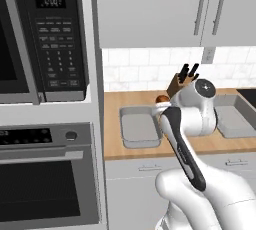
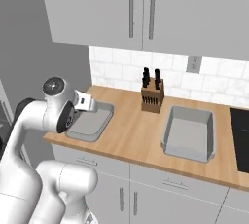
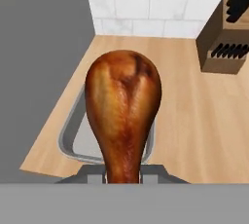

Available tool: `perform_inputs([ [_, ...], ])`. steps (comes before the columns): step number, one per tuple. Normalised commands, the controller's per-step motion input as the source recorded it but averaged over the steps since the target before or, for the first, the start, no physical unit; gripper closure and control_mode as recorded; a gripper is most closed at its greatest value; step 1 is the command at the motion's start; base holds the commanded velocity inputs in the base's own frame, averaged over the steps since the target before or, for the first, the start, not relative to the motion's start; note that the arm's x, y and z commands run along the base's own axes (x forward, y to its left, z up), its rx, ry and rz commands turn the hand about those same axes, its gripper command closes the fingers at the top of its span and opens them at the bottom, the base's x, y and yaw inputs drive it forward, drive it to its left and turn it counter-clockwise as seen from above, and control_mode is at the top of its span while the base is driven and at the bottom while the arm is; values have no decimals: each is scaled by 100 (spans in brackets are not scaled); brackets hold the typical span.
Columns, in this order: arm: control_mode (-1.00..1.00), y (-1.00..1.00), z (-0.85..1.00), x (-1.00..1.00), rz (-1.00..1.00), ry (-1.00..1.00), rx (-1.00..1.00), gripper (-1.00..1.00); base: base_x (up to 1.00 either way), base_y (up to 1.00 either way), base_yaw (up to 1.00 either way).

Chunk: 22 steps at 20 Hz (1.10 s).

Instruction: Place one bell pepper and one chicken drumstick in each tupperware on the nearby counter, to pack two identical lunches.

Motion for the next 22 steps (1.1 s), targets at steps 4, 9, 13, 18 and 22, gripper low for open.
perform_inputs([
  [4,-100,-2,-16,43,0,24,8,100,0,0,0],
  [9,-100,2,-45,33,1,14,4,100,0,0,0],
  [13,-100,8,-55,31,0,1,0,100,0,0,0],
  [18,-100,6,-57,26,0,2,0,100,0,0,0],
  [22,-100,1,-51,23,0,7,0,100,0,0,0],
])
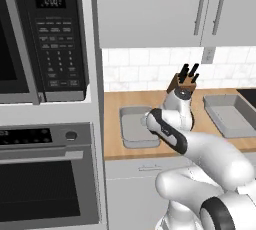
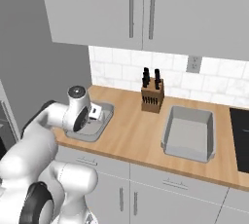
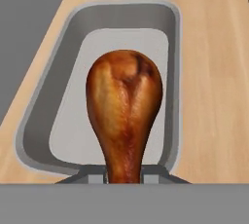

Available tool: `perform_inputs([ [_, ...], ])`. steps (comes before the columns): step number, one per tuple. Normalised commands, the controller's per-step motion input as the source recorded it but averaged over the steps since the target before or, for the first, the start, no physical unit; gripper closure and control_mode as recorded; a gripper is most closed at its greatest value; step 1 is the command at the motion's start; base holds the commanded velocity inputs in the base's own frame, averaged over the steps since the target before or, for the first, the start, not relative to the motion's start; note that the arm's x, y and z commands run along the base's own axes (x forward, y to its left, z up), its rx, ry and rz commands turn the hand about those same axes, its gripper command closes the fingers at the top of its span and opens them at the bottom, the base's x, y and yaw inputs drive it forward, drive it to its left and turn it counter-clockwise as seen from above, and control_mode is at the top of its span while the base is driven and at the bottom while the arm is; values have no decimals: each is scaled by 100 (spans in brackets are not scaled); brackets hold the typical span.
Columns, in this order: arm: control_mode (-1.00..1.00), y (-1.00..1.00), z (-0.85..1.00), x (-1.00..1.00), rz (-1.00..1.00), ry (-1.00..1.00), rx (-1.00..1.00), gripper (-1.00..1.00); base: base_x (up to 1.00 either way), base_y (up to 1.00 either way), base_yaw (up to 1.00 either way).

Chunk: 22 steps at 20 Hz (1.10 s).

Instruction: Place one bell pepper and one chicken drumstick in each tupperware on the nearby counter, to pack two identical lunches.

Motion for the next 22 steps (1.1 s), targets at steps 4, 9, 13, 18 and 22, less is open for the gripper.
perform_inputs([
  [4,-100,6,-47,20,0,6,0,100,0,0,0],
  [9,-100,15,-38,25,0,6,0,100,0,0,0],
  [13,-100,20,-33,33,0,0,0,100,0,0,0],
  [18,-100,0,-17,36,0,1,0,100,0,0,0],
  [22,-100,0,-25,38,0,3,0,100,0,0,0],
])
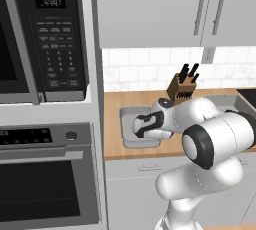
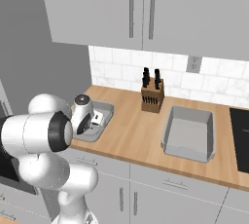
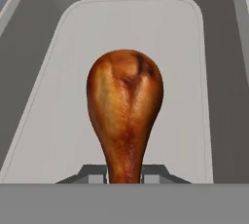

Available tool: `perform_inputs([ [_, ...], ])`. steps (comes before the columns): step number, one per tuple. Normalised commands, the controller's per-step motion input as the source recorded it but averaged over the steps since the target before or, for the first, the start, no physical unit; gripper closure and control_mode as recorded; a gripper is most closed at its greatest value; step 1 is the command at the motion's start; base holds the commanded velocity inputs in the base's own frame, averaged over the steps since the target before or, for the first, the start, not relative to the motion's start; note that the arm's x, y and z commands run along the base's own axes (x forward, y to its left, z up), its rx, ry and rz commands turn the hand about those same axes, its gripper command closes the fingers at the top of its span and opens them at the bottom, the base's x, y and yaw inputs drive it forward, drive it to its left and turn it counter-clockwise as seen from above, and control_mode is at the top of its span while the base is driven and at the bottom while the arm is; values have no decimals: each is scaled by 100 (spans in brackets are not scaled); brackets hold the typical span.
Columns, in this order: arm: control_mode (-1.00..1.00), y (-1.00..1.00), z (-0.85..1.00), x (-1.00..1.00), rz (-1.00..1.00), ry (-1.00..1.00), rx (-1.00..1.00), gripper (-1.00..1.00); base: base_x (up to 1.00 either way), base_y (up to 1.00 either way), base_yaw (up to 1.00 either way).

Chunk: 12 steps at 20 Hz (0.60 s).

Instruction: Place one bell pepper and one chicken drumstick in each tupperware on the nearby counter, to pack two identical lunches.

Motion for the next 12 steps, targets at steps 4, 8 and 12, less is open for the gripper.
perform_inputs([
  [4,-100,1,-32,46,0,2,0,100,0,0,0],
  [8,-100,8,-11,32,0,0,0,-100,0,0,0],
  [12,-100,0,4,-2,0,-4,0,-100,0,0,0],
])
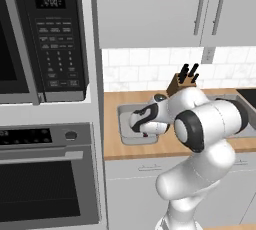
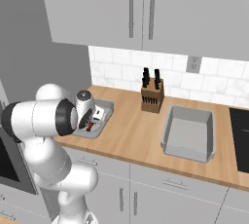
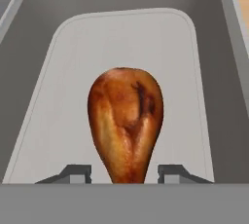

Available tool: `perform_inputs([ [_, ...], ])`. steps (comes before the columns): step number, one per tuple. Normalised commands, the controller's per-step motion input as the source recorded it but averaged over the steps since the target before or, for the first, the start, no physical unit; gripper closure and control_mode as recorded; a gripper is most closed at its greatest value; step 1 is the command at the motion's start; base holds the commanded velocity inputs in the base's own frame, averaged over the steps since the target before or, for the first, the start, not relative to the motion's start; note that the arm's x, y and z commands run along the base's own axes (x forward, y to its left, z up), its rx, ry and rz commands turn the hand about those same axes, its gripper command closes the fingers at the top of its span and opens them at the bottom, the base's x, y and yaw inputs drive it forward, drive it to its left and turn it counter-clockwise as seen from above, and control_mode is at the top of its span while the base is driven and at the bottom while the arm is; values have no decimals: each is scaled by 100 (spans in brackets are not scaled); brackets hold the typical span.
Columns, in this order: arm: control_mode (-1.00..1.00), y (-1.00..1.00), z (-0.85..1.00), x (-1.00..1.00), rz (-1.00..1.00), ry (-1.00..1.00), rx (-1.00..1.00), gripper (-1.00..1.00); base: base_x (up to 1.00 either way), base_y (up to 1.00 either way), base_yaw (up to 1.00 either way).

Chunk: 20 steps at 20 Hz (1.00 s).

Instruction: Place one bell pepper and one chicken drumstick in each tupperware on the nearby counter, to pack two identical lunches.

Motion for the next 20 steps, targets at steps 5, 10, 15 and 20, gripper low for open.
perform_inputs([
  [5,-100,0,38,-23,0,-14,0,-100,0,0,0],
  [10,-100,-9,72,-62,0,-13,0,-100,0,0,0],
  [15,-100,-43,100,-78,-5,-1,0,-100,0,0,0],
  [20,-100,-37,100,-86,-7,5,-3,-100,0,0,0],
])
